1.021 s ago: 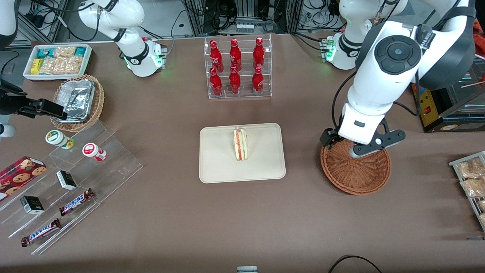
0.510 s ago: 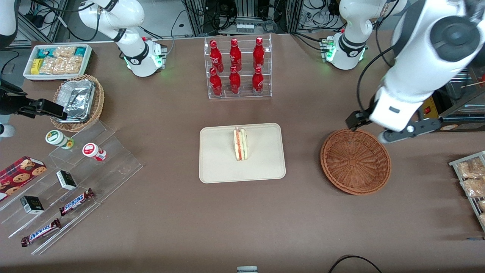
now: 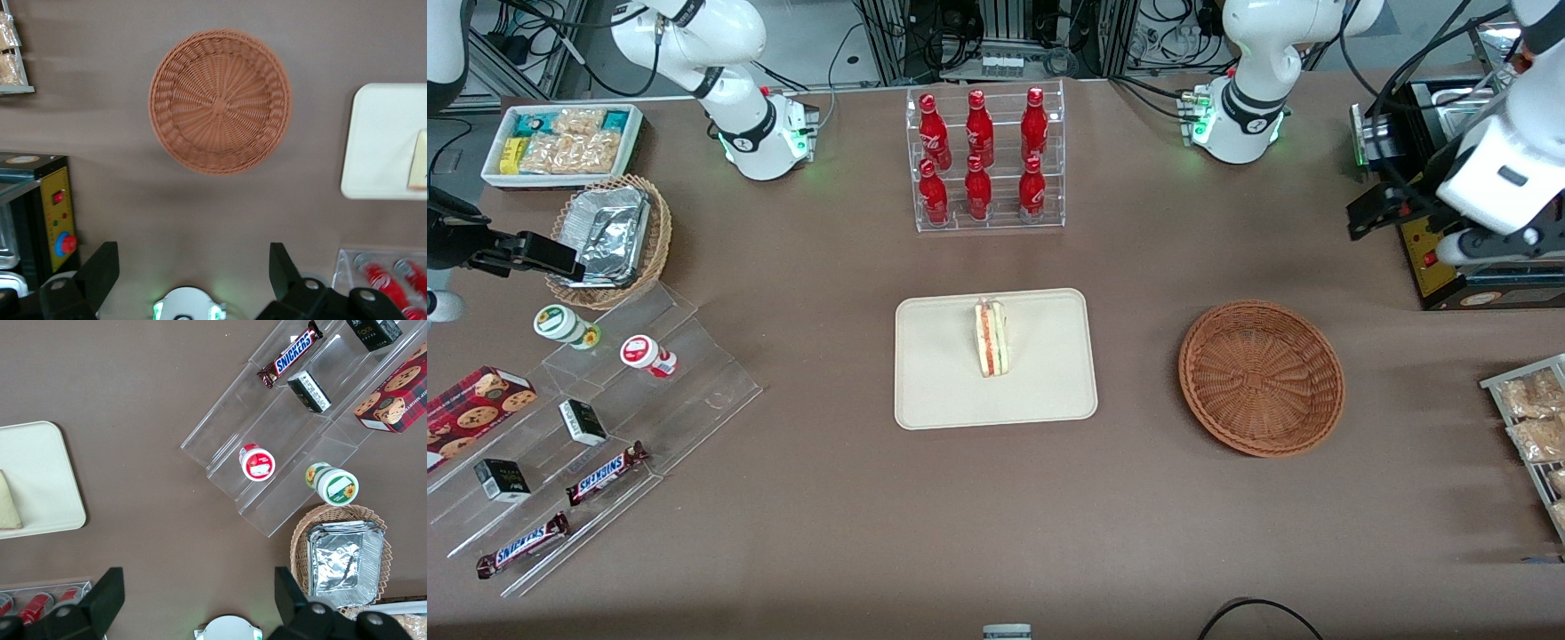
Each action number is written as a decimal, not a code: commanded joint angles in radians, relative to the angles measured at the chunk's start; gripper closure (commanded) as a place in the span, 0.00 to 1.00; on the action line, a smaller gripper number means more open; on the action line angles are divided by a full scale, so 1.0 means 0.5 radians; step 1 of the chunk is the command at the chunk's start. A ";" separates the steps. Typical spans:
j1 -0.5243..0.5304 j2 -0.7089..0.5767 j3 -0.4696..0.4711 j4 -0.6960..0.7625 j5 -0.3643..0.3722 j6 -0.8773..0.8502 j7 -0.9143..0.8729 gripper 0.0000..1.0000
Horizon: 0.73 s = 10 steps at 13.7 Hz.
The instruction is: Place sandwich from basket to tray
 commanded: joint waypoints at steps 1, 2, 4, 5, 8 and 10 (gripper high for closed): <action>-0.039 -0.071 0.099 -0.098 -0.056 0.042 0.105 0.01; -0.039 -0.007 0.102 -0.034 -0.080 0.042 0.108 0.01; -0.042 0.107 0.099 0.110 -0.080 0.039 0.117 0.01; -0.069 0.135 0.102 0.162 -0.074 0.042 0.123 0.01; -0.100 0.227 0.102 0.245 -0.056 0.107 0.123 0.01; -0.116 0.292 0.102 0.362 -0.056 0.092 0.129 0.01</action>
